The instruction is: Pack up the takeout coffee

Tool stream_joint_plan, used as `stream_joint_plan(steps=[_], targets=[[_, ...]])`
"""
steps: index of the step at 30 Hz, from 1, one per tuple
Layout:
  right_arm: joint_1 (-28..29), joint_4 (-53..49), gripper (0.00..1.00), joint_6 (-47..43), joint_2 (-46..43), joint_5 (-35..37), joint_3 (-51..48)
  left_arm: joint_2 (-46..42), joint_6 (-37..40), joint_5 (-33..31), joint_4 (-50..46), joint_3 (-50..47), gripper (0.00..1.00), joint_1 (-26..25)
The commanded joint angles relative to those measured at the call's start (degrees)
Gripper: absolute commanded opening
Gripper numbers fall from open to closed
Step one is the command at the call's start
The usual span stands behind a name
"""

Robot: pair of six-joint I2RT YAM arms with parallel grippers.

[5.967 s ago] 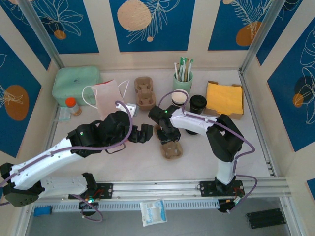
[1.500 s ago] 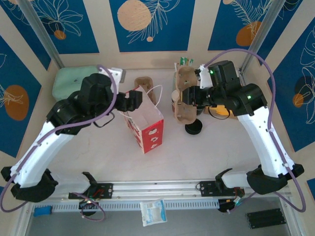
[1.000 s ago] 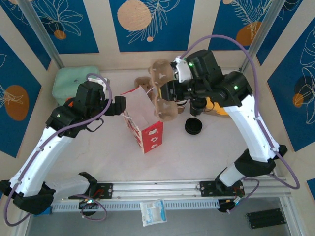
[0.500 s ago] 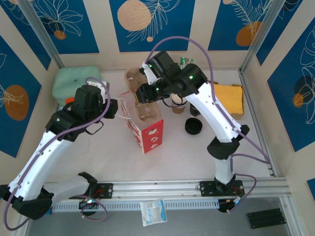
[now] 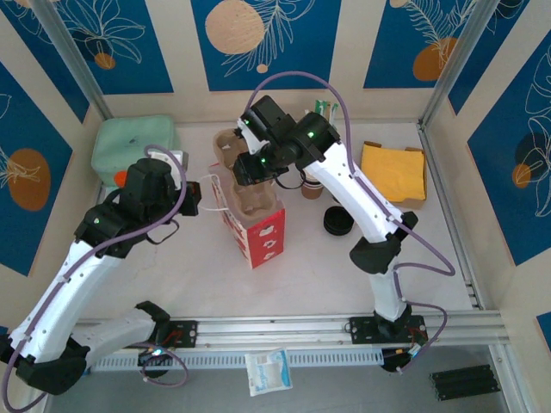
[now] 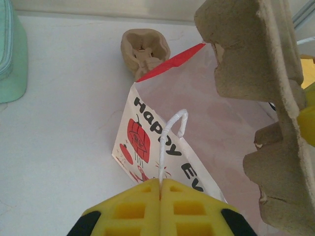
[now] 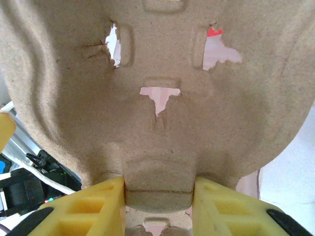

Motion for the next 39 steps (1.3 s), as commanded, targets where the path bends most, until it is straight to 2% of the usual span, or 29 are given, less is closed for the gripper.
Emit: stream_joint_plan(steps=[1,21,39], targets=[[0.67,-1.60,0.35,-1.71,1.46,1.04,2.09,-1.03,-0.76,1.37,1.02,-0.80,0.00,0.47],[2.80,-5.46,0.35,-3.59,5.11,7.04,1.76,-1.76,-1.20,1.37,0.83,-1.33,0.00,0.46],[3.87,-7.22,0.35,-2.24,7.16,7.26,0.65,-2.55,-1.29,1.15,0.76,-1.78,0.00,0.46]])
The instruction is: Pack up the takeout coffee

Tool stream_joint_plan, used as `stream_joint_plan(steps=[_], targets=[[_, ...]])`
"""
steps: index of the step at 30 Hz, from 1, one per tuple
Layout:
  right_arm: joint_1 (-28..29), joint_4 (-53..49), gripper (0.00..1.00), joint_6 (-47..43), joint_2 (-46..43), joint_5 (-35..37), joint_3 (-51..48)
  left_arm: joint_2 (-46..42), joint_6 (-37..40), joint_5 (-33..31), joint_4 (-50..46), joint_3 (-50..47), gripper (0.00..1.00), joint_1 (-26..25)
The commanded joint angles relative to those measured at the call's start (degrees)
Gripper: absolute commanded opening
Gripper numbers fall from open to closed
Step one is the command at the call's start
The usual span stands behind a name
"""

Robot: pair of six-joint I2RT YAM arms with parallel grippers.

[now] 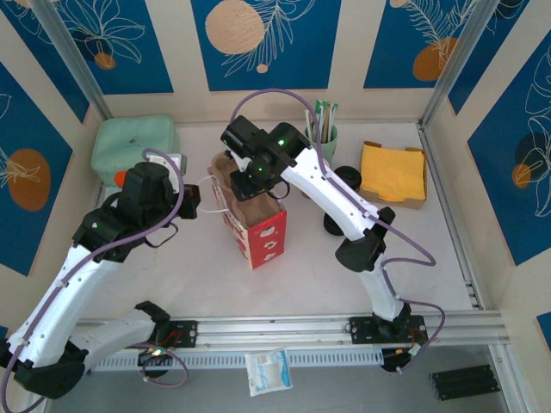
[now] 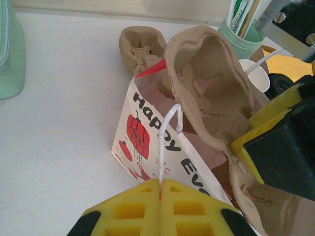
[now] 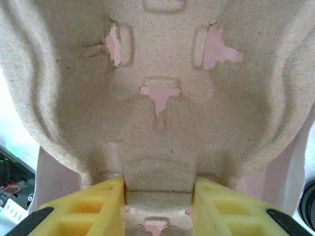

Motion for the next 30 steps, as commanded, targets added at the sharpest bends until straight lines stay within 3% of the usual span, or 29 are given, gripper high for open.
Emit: stream_joint_plan(steps=[1,30], targets=[[0.81,-1.81,0.35,0.23,0.84,0.42,0.02,-0.86,-0.82,0.53,0.61,-0.32,0.00,0.43],[1.43,-3.18,0.35,0.58,1.58,-0.04,-3.10,-0.62,-1.00,0.54,0.61,0.38,0.00,0.50]])
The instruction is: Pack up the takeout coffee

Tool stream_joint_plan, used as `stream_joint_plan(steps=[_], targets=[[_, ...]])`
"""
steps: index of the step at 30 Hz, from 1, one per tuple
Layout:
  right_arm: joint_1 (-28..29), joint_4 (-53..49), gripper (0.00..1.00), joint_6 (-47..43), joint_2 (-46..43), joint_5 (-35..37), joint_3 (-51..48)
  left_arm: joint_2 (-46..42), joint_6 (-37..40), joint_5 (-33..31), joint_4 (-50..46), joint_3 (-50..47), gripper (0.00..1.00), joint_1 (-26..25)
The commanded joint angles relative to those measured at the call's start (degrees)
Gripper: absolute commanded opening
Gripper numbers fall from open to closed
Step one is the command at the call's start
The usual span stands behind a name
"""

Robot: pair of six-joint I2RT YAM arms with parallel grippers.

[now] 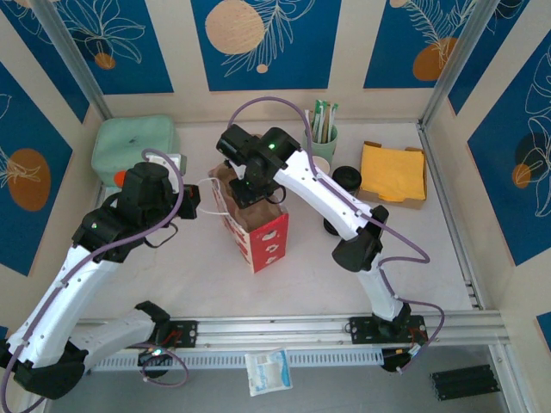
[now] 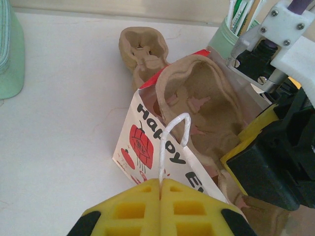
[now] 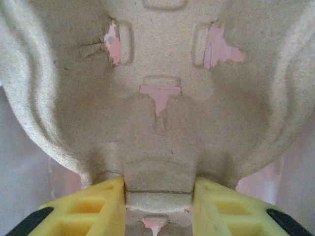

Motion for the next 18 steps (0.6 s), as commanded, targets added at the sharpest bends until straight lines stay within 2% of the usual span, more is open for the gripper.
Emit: stream_joint_plan(steps=[1,10,18], targets=[[0.74,-1.25,0.35,0.41,0.13,-0.54,-1.55,-0.59,-0.87,0.56,0.52,0.39,0.00,0.42],[1.03,-0.70,0.35,0.52,0.36,-1.11,-4.73,-0.72,-0.79,0.37,0.43,0.41,0.00,0.46],[1.10,-1.29,0.35,0.85,0.29,-1.20,-3.26,-0.77,-0.70,0.39,0.46,0.34,0.00,0.43]])
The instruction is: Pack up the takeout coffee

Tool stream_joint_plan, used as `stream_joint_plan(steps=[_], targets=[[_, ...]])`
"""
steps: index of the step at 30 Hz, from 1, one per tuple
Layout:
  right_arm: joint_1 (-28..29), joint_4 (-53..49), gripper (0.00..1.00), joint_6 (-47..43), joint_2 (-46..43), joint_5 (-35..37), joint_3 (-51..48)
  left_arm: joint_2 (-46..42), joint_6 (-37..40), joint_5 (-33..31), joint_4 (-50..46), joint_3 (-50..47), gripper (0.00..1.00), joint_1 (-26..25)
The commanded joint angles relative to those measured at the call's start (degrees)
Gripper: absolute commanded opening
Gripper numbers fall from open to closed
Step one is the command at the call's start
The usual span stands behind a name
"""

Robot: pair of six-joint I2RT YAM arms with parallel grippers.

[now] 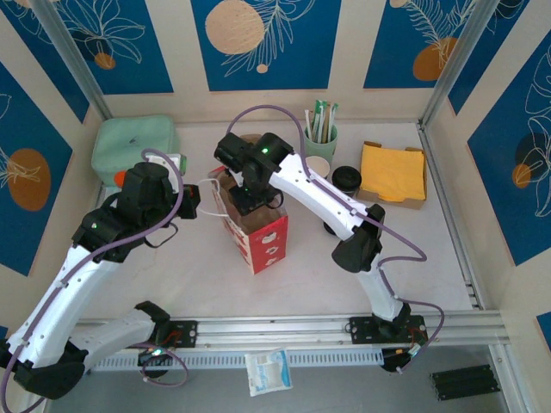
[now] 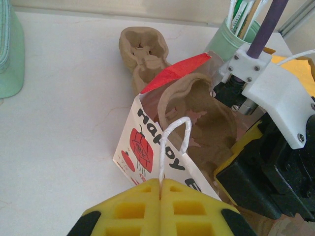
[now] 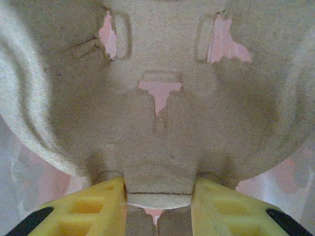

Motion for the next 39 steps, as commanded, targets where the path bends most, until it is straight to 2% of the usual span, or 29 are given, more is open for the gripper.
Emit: stream_joint_plan(steps=[1,11,23,39], targets=[[0.55,-1.48,0.35,0.88,0.27,-1.33,1.21,-0.76,-0.41,0.35,0.46,0.42,0.00,0.45],[0.30,0.24,0.35,1.05,0.45,-2.12,-3.24,-0.76,-0.41,0.38,0.52,0.35,0.00,0.42],[0.25,0.99,0.35,1.58,0.86,-2.06,-3.83,-0.87,-0.50,0.33,0.56,0.16,0.00,0.44],[0.58,6.31,0.35,5.28,0.27,-1.53,-12.38,-2.19,-0.83,0.17,0.30,-0.71,0.00,0.42]])
